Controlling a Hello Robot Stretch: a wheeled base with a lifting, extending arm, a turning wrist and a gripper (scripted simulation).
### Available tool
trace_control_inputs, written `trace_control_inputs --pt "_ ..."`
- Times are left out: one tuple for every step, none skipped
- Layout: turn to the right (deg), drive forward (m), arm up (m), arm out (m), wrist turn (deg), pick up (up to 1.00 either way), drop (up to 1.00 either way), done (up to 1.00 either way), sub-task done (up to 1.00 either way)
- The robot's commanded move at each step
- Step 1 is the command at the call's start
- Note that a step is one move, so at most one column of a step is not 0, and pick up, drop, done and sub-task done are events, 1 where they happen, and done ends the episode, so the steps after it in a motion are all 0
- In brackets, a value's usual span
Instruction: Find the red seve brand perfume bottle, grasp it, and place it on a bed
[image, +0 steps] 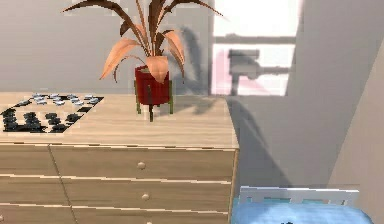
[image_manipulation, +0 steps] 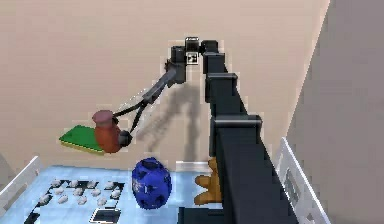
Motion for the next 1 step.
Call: trace_control_inputs --pt "0.0 0.0 0.0 0.0 45.0 0.0 0.0 0.0 0.0"
